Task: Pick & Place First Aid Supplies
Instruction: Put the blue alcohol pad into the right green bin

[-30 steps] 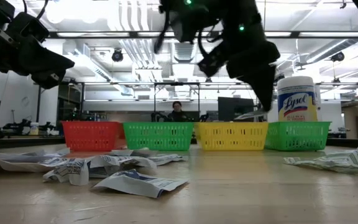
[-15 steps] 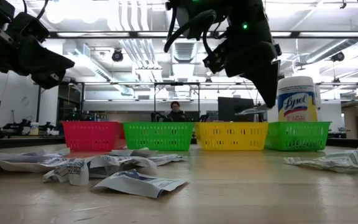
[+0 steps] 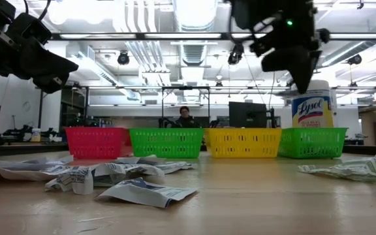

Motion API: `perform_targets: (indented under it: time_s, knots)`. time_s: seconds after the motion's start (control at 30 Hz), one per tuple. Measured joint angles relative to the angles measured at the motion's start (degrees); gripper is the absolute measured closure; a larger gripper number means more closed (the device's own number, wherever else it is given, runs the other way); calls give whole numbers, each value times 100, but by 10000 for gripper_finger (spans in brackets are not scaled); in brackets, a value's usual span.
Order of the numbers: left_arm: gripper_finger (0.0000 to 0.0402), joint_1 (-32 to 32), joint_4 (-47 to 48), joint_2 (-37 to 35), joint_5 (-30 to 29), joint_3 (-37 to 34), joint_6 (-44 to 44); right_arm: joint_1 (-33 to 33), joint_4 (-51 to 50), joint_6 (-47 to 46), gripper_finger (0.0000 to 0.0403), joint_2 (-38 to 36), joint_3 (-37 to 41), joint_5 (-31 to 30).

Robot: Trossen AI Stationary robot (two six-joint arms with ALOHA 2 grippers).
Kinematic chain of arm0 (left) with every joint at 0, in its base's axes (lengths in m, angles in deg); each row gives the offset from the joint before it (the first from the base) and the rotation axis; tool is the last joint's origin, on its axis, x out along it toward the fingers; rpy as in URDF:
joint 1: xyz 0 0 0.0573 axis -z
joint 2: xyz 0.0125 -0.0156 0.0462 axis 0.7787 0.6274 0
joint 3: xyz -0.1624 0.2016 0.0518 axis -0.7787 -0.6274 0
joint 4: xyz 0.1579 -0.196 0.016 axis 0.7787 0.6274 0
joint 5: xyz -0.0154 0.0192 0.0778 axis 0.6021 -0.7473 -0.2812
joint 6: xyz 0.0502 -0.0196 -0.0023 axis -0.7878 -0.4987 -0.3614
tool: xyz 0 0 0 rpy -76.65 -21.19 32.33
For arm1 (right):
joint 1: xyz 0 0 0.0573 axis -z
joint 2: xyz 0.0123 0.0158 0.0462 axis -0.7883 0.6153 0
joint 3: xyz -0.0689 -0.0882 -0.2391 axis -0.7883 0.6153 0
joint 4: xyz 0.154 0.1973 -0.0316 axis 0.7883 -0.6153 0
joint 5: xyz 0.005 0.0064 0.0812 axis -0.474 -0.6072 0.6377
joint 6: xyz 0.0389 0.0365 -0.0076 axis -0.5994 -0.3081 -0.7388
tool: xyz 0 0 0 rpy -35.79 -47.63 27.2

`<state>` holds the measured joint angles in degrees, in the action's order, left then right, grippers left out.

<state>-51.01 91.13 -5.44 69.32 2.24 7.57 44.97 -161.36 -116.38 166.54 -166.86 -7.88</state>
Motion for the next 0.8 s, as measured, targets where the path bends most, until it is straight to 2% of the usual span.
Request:
perform_targets:
  time_s: [0.27,0.57,0.8]
  knots:
    - [401,0,-1,0,-1,0,0,389,228,-853,394,-639,1001,-124]
    - [401,0,-1,0,-1,0,0,781,1588,-113,394,-588,1628,481]
    - [401,0,-1,0,-1,0,-15,923,1630,-142,394,-588,1917,509]
